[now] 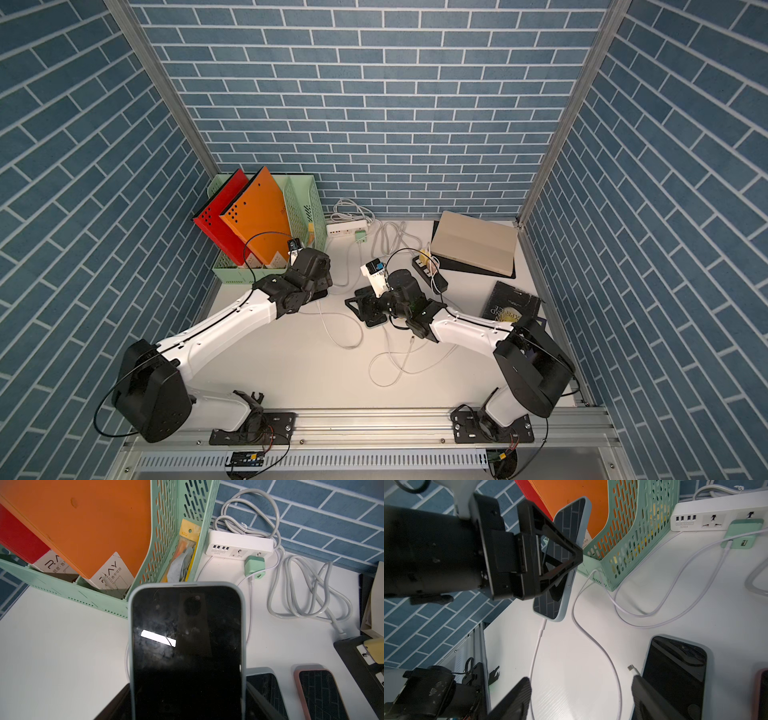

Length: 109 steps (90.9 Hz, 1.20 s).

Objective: Unplug the charging cable from the phone
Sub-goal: Pick up the phone at the center of the board, then remove the charging cable from the phone.

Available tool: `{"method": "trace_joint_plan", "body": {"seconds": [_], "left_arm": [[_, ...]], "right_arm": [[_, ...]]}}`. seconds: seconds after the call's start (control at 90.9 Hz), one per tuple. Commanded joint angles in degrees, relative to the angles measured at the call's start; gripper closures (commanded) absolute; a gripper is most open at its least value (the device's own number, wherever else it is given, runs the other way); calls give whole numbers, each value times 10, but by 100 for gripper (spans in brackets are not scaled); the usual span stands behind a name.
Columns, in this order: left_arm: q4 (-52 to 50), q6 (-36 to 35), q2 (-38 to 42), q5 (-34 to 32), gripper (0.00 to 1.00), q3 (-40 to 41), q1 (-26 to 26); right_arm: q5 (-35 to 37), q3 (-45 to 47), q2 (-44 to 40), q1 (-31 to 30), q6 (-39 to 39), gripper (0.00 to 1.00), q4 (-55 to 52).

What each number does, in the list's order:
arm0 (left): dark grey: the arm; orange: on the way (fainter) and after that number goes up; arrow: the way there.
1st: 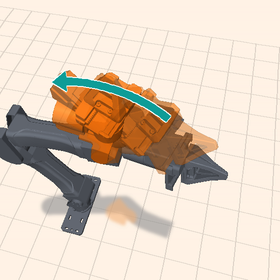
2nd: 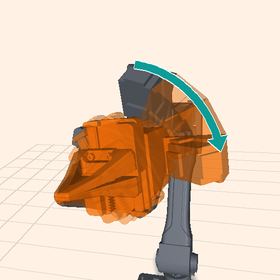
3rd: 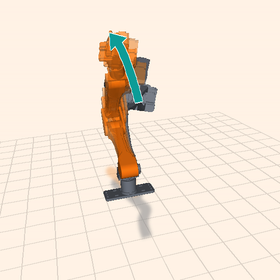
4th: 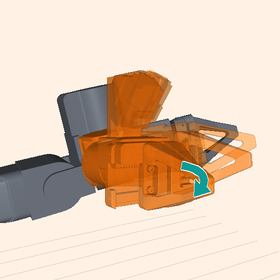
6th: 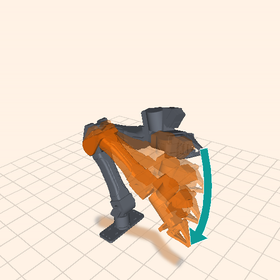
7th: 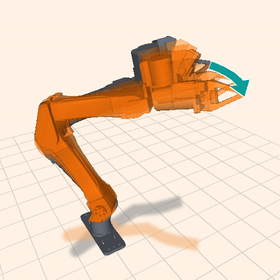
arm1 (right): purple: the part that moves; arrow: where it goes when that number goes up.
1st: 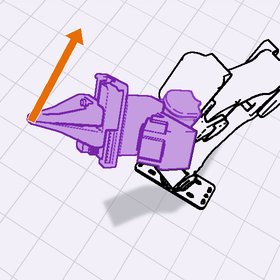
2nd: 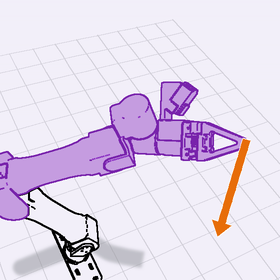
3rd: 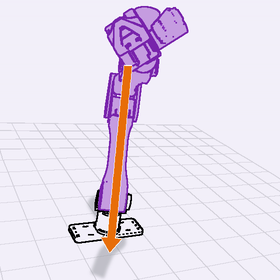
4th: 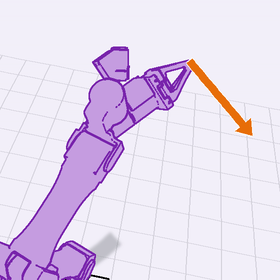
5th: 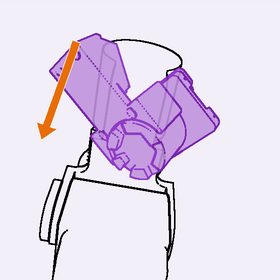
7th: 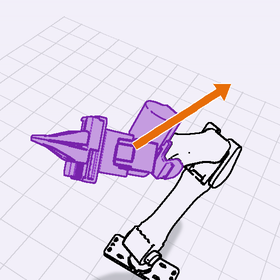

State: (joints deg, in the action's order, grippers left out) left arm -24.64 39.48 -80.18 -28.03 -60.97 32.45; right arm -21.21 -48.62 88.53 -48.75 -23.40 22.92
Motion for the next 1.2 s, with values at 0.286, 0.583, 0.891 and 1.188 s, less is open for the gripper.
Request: {"method": "trace_joint_plan", "body": {"seconds": [0.286, 0.583, 0.891, 1.188], "left_arm": [[47, -29, 5, -33, 91, -40, 2], [43, -29, 7, -27, 91, -53, 2], [42, -26, 12, -22, 91, -58, 2], [41, -24, 13, -22, 91, -61, 2]], "right_arm": [[-163, -53, 102, -3, -121, 32, 111], [-195, -61, 150, -4, -190, 46, 204], [-221, -74, 193, -7, -232, 57, 265], [-229, -91, 220, -15, -234, 66, 264]]}}
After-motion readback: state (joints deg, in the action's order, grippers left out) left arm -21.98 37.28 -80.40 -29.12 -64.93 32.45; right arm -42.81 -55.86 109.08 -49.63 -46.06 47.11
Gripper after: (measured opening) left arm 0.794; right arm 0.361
